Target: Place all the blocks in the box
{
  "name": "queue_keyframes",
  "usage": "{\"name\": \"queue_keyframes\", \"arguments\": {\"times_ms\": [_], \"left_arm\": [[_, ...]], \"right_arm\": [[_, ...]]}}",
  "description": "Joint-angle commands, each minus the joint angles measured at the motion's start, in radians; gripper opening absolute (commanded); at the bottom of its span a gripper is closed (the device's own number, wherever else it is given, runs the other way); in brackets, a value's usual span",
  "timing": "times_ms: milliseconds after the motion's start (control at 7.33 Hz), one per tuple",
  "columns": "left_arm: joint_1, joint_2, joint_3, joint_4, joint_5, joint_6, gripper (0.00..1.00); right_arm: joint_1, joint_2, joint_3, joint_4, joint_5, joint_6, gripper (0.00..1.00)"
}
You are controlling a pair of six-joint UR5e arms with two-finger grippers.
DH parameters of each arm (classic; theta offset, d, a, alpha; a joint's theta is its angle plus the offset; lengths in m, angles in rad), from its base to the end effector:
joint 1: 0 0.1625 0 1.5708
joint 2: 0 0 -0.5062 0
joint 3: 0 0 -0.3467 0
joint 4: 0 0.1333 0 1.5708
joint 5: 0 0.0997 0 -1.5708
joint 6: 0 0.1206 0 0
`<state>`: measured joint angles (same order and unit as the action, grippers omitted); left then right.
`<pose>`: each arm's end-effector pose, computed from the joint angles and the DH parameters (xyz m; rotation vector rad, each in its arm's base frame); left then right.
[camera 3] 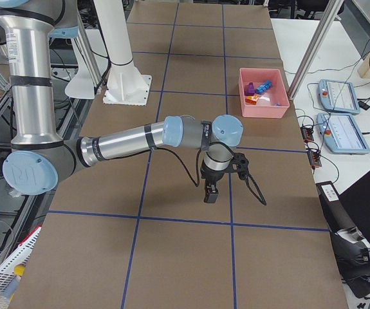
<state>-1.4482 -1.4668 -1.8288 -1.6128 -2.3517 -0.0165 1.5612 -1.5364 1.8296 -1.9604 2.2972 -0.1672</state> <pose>0.0014 -0.4074 0.6774 0.1315 0.7903 0.1769 0.0490 -0.4404 0.6675 -0.0347 -0.7314 -0.1338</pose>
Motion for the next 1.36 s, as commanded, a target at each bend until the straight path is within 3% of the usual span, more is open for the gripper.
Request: {"name": "queue_keyframes", "arguments": {"times_ms": [0, 1227], "left_arm": [[0.002, -0.01, 0.037, -0.004, -0.001, 0.004, 1.0], [0.002, -0.026, -0.017, -0.018, -0.008, 0.0, 1.0]], "right_arm": [[0.008, 0.021, 0.008, 0.0, 0.047, 0.002, 1.0], [0.008, 0.03, 0.003, 0.002, 0.048, 0.002, 1.0]]}}
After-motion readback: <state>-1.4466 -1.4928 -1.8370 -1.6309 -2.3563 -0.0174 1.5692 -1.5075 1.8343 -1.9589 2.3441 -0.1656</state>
